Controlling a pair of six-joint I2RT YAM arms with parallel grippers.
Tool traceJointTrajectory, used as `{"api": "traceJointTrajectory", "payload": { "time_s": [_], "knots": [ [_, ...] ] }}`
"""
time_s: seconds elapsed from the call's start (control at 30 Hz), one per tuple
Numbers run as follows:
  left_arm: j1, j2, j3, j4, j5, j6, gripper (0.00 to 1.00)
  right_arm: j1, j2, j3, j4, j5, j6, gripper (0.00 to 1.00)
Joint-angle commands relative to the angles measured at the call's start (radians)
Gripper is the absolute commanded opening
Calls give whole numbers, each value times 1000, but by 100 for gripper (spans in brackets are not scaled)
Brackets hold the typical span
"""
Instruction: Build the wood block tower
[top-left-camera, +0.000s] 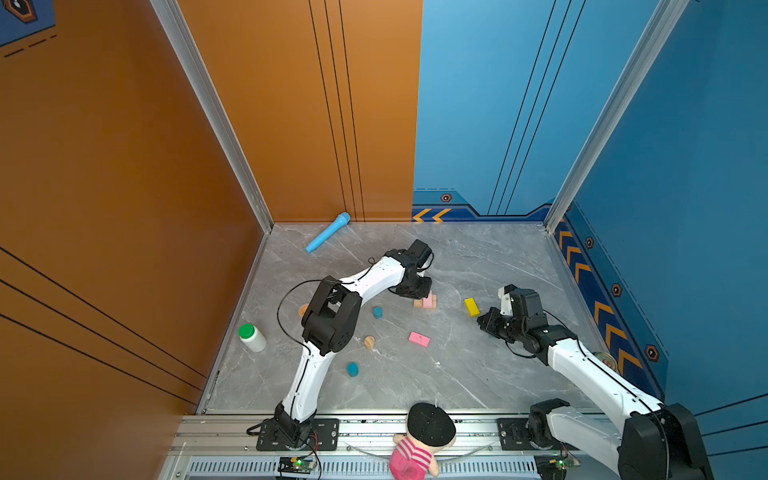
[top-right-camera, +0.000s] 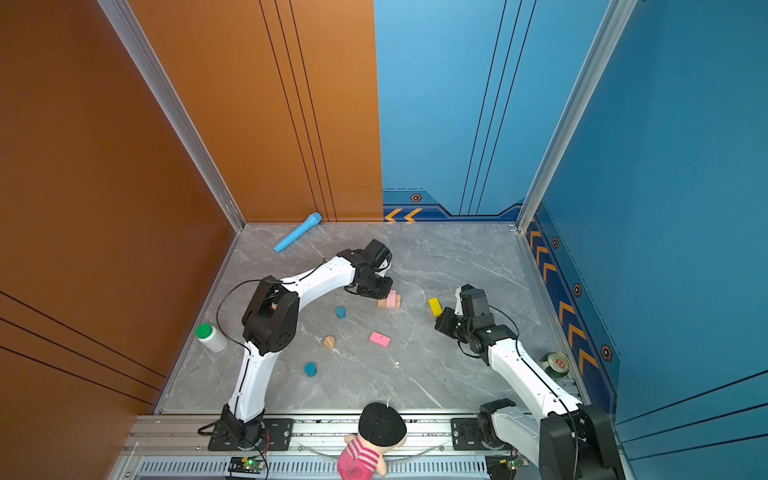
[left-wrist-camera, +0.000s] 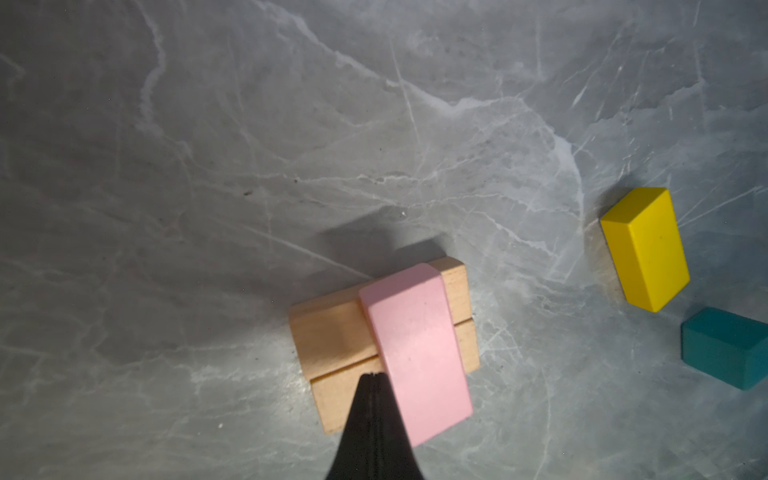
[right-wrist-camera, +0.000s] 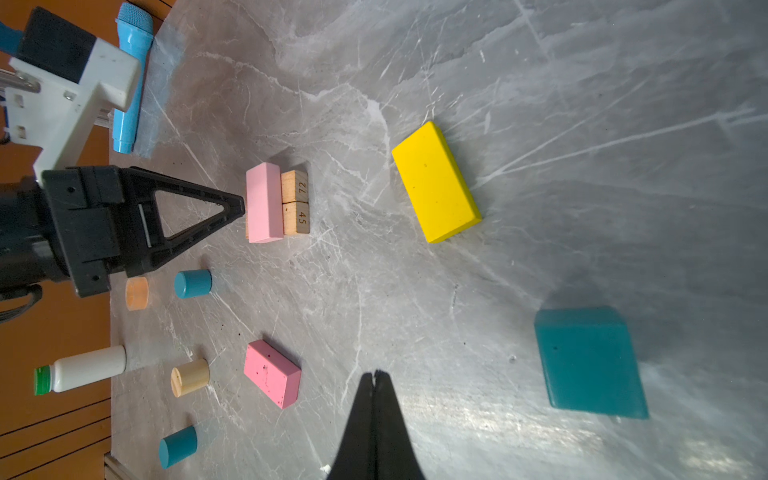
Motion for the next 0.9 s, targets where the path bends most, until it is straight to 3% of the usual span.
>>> {"api": "traceJointTrajectory", "payload": {
  "time_s": [0.0,0.87],
  "knots": [
    [0,29,32,-21,19,10,0,-6,8,-11,15,-14,-7,0],
    [-10,31,38,-28,36,3,0,-5,11,-14,15,-15,-6,0]
  ]
}}
